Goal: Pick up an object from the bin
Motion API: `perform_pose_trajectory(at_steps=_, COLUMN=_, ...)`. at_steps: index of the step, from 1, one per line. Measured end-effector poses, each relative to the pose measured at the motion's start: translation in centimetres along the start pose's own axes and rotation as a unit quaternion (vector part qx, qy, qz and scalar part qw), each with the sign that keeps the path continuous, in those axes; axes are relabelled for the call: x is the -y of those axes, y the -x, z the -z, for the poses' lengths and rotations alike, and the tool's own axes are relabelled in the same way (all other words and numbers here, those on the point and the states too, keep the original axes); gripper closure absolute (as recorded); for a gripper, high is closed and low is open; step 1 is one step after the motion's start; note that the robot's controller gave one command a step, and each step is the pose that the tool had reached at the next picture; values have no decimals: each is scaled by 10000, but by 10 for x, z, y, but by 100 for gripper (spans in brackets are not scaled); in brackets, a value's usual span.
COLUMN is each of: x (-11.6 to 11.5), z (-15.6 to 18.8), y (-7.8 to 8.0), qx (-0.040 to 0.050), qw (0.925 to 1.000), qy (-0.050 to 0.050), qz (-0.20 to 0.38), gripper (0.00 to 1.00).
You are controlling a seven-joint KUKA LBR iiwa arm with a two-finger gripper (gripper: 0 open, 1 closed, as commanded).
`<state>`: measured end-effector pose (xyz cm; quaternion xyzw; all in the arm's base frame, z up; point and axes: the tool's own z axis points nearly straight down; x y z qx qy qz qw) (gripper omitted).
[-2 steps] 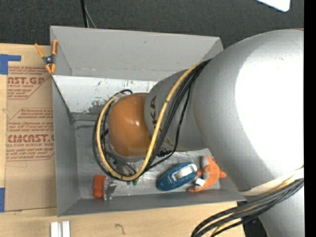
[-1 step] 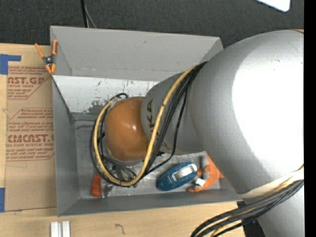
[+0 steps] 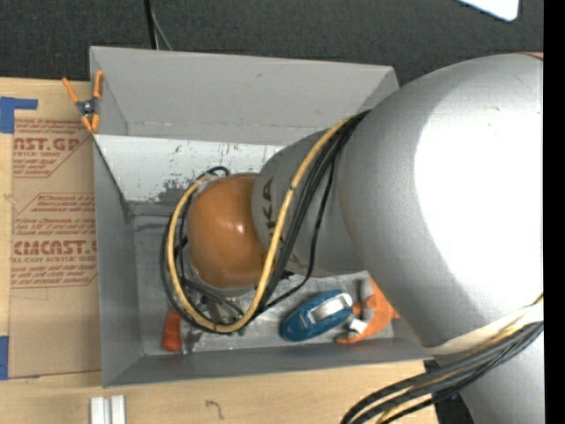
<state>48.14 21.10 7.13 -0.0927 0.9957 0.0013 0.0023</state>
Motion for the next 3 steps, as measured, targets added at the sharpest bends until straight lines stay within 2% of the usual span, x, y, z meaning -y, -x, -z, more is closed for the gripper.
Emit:
perform_pose_trajectory(at_steps=1, x=-6, z=112, y=10, qx=-17, qw=9999, qy=-6, qz=-155, gripper=100)
perform_pose_trajectory(at_steps=2, x=-6, z=112, y=10, qx=-17, qw=9999, qy=-5, qz=-156, gripper=100)
perform_pose_trajectory(at_steps=3, x=12, z=241, y=47, qx=-7, qw=9988, qy=-5, qz=482, gripper=100)
